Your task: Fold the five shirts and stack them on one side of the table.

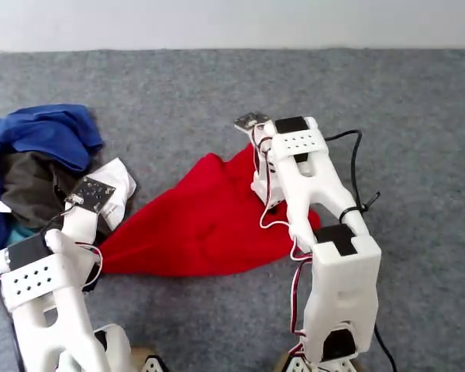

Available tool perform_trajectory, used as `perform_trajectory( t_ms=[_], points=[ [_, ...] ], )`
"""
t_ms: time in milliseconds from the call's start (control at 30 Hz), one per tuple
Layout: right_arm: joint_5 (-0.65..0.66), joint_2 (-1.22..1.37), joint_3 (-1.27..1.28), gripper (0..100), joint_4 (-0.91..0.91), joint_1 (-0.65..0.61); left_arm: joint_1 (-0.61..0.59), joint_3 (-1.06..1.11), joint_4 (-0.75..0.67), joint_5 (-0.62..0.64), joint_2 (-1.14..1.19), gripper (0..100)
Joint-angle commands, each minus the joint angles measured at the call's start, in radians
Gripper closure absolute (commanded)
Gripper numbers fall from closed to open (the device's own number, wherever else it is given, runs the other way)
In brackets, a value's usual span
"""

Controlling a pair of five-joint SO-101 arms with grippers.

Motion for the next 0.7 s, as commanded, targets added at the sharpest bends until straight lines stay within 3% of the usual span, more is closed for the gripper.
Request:
perform_trajectory(
  t_ms=[0,333,500,667],
  points=[
    [-0.014,0.004,-0.046,82.7,-0.027,0.015,-0.002,-0.007,-0.012,-0.008,-0.020,99],
    [-0.017,0.031,-0.046,83.2,-0.102,0.007,-0.002,-0.038,-0.006,-0.006,-0.020,99],
    [-0.017,0.030,-0.046,96.0,-0.097,0.007,-0.002,-0.031,-0.006,-0.006,-0.020,99],
    [-0.009,0.024,-0.048,95.6,-0.093,0.013,-0.002,-0.031,-0.005,-0.006,-0.020,99]
  ],
)
